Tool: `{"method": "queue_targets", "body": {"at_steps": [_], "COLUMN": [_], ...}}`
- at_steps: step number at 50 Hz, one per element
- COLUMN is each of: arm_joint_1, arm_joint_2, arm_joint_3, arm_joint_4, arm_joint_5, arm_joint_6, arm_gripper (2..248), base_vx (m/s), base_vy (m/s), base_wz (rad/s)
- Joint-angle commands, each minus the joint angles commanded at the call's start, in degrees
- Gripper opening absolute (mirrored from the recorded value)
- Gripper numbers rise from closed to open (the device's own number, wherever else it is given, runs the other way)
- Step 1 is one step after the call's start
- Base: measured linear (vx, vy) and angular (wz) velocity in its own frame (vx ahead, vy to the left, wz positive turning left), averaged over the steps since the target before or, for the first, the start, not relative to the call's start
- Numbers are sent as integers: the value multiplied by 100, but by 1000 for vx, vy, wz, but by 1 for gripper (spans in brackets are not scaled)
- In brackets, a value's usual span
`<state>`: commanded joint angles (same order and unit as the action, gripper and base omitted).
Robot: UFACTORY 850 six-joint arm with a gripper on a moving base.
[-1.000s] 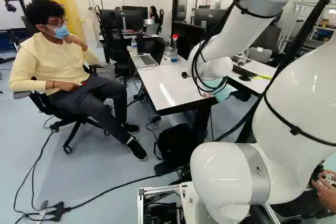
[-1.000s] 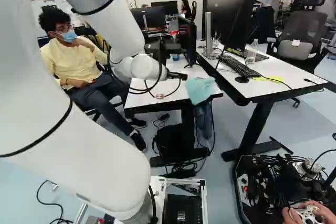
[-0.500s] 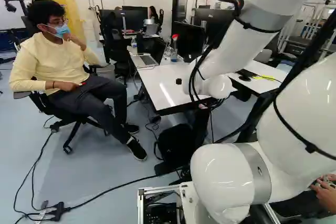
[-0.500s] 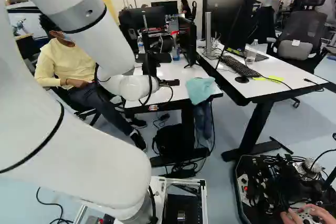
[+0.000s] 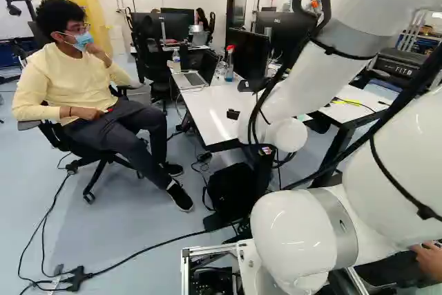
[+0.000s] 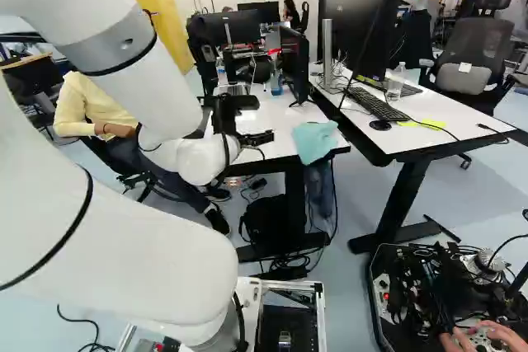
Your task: Clean the table with the green towel
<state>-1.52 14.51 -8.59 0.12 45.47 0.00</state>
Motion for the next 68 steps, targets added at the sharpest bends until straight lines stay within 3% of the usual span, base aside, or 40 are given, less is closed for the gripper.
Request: {"method": "queue_targets", "body": {"at_steps": [27, 68], "arm_joint_1": [140, 152], "arm_joint_2": [137, 149], "arm_joint_3": [329, 359], "arm_joint_4": [-11, -12], "arm_joint_5": [415, 453], "arm_joint_6": [0, 0], "arm_gripper": [247, 247], "base_vx": [0, 0], "base_vy": [0, 0], "base_wz": [0, 0]}}
